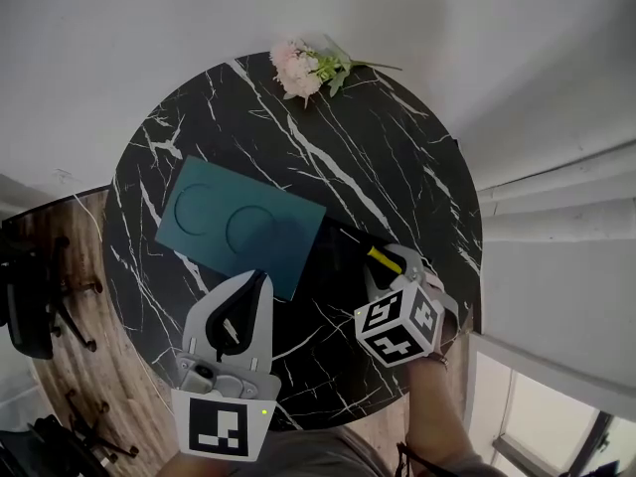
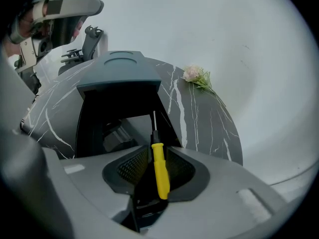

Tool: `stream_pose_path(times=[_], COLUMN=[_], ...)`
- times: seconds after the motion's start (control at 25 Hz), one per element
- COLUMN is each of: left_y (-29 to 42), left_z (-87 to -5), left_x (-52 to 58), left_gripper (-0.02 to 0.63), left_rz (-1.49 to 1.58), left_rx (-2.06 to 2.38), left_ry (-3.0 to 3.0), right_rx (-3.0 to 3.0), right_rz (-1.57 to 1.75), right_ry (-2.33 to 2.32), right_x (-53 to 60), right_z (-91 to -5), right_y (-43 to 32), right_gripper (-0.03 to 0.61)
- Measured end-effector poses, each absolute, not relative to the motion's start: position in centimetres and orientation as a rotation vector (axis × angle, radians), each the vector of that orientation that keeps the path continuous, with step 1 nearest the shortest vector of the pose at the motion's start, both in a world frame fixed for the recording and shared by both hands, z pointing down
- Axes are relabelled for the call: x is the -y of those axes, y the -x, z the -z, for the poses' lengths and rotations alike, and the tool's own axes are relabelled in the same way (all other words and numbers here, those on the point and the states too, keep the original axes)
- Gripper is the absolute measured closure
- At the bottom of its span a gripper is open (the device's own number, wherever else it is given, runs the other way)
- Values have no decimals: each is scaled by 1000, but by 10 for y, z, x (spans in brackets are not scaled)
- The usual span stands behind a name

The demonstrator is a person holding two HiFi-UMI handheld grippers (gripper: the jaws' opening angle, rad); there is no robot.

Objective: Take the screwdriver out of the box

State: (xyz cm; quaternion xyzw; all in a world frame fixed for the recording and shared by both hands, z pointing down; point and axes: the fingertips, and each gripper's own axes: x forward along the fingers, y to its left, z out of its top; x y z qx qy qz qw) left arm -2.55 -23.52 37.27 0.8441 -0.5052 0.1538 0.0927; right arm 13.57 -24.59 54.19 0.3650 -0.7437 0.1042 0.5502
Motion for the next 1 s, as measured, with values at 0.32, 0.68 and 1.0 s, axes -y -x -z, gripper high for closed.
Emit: stream_pose_path(times=[0.32, 0.68, 1.0], left_y=[27, 26, 30], left_z=[-381, -377, -358], left_x=[242, 242, 223], left_gripper=[612, 613, 613], left_rz=[-477, -465, -447], left_rx=[1492, 1494, 1538], left_ry=[-2491, -2503, -2522], right_rx=[1771, 1804, 1896], right_rz=[-282, -260, -199], right_ry=[-781, -808, -929], right_x=[244, 245, 245], right_z=[-549, -546, -504], right_y=[-131, -128, -121], right_gripper=[477, 486, 488])
